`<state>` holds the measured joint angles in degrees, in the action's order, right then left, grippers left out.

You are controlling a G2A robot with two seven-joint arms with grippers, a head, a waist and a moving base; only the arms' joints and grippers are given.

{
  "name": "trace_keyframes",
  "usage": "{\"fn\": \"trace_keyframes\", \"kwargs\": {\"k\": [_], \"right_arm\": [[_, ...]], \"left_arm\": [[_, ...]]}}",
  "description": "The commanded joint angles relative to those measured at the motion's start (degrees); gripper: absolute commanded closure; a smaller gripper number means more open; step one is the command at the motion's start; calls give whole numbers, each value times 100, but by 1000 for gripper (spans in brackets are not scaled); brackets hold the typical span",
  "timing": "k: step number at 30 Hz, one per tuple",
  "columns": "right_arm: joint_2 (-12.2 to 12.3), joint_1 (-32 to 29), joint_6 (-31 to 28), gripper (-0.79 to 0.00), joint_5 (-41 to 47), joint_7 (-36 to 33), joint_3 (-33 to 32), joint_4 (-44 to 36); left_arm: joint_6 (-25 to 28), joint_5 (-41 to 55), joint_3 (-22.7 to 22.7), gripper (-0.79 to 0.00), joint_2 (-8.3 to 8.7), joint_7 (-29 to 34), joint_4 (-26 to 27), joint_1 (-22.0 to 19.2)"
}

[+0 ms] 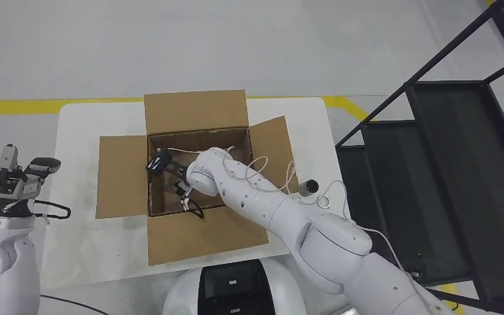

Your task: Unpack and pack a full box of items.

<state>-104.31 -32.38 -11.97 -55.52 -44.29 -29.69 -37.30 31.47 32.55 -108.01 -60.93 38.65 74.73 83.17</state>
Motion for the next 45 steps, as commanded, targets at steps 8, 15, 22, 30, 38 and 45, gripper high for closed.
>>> {"fn": "trace_keyframes", "kwargs": {"k": [8, 15, 22, 30, 38, 45], "right_arm": [[-240, 211, -174, -520, -106, -82, 162, 435], [-436, 229, 23, -431, 654, 80, -97, 859], [-552, 325, -18, -785, 589, 770, -116, 902], [-501, 415, 219, -785, 105, 202, -48, 786], [-501, 415, 219, -785, 105, 202, -48, 786], [-501, 415, 219, -785, 105, 202, -48, 786]], "left_arm": [[-75, -57, -1, -785, -6, -87, 20, -22], [-124, -93, -18, -785, -4, -97, -27, -65], [-122, -78, -81, -785, -1, -109, -3, -64], [-52, 20, -42, -785, -19, -85, 117, -67], [-52, 20, -42, -785, -19, -85, 117, -67], [-141, -126, -81, -785, -15, -251, 165, -47]]}}
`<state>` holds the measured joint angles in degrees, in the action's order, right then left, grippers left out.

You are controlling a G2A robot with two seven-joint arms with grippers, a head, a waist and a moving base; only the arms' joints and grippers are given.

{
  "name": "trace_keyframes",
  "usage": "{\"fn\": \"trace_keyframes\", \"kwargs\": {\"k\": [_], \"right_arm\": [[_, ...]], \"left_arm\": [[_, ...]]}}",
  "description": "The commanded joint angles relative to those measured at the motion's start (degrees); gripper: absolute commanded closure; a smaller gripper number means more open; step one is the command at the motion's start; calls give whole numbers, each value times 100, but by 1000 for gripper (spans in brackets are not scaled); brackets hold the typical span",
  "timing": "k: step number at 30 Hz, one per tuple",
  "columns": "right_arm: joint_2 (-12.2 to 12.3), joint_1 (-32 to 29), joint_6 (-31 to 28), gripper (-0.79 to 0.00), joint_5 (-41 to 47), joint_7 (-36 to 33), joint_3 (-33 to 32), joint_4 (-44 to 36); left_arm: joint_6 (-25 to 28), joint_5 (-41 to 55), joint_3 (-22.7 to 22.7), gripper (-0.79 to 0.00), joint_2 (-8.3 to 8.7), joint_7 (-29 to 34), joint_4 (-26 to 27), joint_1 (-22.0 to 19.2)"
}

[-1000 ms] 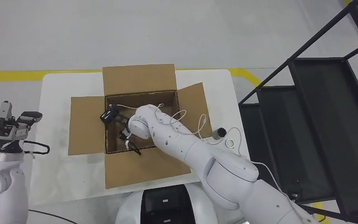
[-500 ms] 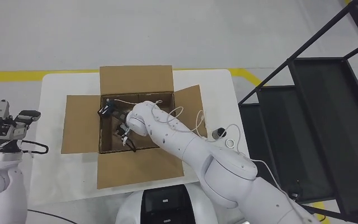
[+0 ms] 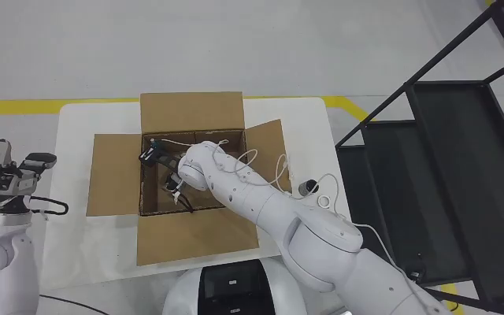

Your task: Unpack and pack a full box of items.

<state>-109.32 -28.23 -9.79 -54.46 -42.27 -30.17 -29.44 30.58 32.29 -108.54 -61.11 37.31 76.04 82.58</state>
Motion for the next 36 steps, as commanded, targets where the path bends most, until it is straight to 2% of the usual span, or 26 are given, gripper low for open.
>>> {"fn": "trace_keyframes", "kwargs": {"k": [1, 5, 8, 11, 14, 20, 28, 36], "right_arm": [[0, 0, 0, -785, 0, 0, 0, 0], [0, 0, 0, -785, 0, 0, 0, 0], [0, 0, 0, -785, 0, 0, 0, 0], [32, -56, 18, -785, -13, 118, -50, -36], [103, -45, -213, -785, -30, -123, -128, -146], [363, -145, -591, -785, -54, -351, -447, -744], [936, -896, -948, -785, -123, -891, -1250, -2292], [1621, -2685, -947, -785, -588, -1953, -2494, -5200]], "left_arm": [[-53, -141, -71, -785, 3, -243, 56, 17], [-24, -141, -257, -785, -17, -859, 9, 61], [-86, -202, -349, -785, -19, -1080, -63, 81], [-98, -213, -369, -785, -23, -1091, -89, 82], [-113, -232, -356, -785, -27, -1055, -106, 81], [-212, -296, -201, -785, -38, -855, -120, -14], [-373, -791, 214, -785, -35, -338, -43, -183], [-381, -992, 471, -785, -46, -190, -34, -320]]}}
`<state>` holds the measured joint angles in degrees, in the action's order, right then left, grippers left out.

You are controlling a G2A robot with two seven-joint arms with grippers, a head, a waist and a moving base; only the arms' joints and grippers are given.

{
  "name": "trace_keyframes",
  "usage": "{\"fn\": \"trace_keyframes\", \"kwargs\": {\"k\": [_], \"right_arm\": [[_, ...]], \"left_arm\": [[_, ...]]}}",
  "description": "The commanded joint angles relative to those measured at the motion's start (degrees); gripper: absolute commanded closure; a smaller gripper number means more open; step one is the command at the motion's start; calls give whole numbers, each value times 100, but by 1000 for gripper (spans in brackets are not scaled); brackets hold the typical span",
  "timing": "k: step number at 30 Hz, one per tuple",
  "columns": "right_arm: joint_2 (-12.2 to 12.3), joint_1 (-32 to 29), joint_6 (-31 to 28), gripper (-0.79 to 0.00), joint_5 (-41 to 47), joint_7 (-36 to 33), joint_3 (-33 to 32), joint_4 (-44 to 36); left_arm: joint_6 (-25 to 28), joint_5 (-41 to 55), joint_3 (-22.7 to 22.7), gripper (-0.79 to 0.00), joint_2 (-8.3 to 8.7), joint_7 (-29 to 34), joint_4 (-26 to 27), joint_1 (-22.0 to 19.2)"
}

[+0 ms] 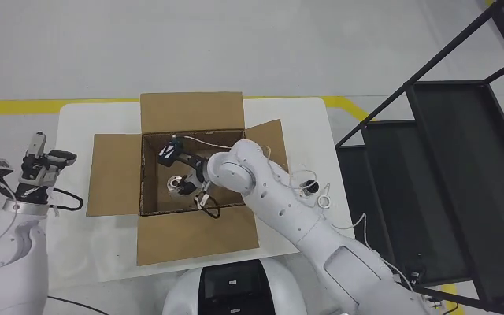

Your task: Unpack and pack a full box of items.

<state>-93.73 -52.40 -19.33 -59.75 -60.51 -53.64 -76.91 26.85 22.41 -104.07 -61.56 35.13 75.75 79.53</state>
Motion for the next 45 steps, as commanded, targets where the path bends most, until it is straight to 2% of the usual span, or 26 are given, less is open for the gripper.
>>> {"fn": "trace_keyframes", "kwargs": {"k": [1, 6, 20, 23, 28, 32, 34, 38, 41, 45], "right_arm": [[123, -486, 35, -785, -146, -251, -274, -767], [292, -1140, 89, -785, -370, -277, -666, -1712], [292, -1140, 89, -785, -370, -277, -666, -1712], [292, -1140, 89, -785, -370, -277, -666, -1712], [292, -1140, 89, -785, -370, -277, -666, -1712], [292, -1140, 89, -785, -370, -277, -666, -1712], [292, -1140, 89, -785, -370, -277, -666, -1712], [292, -1140, 89, -785, -370, -277, -666, -1712], [292, -1140, 89, -785, -370, -277, -666, -1712], [292, -1140, 89, -785, -370, -277, -666, -1712]], "left_arm": [[-16, -15, 51, -785, 0, 69, -5, -32], [-14, -64, 206, -785, -1, 277, 11, -125], [-89, -172, 942, -785, -51, 803, 268, -327], [106, -245, 825, -785, -46, 528, 281, -336], [382, -318, 304, -785, -8, -91, 373, -161], [199, -825, 5, -785, 42, -366, 265, -59], [-60, -1165, 76, -785, 53, -418, 103, -126], [-182, -1660, 473, -785, 37, -297, -223, -315], [-228, -1657, 718, -785, 17, -83, -341, -419], [-108, -1446, 885, -785, 0, 174, -228, -421]]}}
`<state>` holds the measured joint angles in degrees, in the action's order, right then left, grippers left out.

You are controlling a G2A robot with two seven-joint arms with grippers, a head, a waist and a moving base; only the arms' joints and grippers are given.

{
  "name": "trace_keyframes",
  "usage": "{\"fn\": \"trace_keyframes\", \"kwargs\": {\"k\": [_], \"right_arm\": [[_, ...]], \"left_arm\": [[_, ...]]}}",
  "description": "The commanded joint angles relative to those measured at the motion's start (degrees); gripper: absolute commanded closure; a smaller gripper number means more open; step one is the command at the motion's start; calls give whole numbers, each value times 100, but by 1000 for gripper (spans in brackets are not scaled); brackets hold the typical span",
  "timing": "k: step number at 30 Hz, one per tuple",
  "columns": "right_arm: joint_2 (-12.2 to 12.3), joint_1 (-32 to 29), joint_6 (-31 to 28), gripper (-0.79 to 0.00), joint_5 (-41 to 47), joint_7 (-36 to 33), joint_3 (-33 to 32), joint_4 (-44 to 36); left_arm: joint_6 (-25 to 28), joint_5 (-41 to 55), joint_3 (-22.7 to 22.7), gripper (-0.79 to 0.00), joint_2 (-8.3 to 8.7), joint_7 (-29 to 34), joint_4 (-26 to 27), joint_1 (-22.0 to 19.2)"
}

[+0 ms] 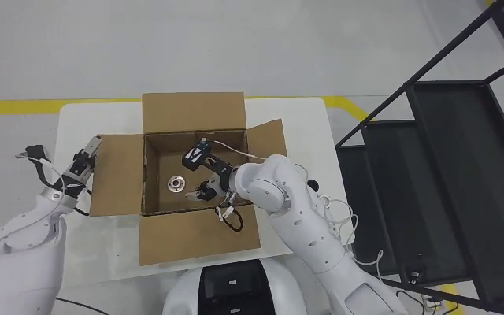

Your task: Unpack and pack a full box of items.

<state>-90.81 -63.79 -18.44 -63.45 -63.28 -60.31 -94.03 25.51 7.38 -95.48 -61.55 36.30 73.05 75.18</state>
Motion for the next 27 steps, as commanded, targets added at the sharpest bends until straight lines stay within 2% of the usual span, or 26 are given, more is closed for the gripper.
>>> {"fn": "trace_keyframes", "kwargs": {"k": [1, 5, 9, 17, 23, 27], "right_arm": [[0, 0, 0, -785, 0, 0, 0, 0], [0, 0, 0, -785, 0, 0, 0, 0], [0, 0, 0, -785, 0, 0, 0, 0], [3, -19, -39, -785, -16, 113, 46, 45], [-56, 586, -214, -785, -566, 518, 602, 1043], [-171, 1111, -274, -785, -731, 908, 1045, 1838]], "left_arm": [[37, 102, 46, -785, -3, 115, 84, 32], [37, 194, 133, -785, -2, 310, 235, 86], [-10, 269, 109, -785, 3, 229, 158, 66], [27, 625, -507, -785, 71, -220, -67, 78], [210, 948, -990, -785, 114, -456, 117, 232], [243, 997, -1048, -785, 116, -487, 179, 284]]}}
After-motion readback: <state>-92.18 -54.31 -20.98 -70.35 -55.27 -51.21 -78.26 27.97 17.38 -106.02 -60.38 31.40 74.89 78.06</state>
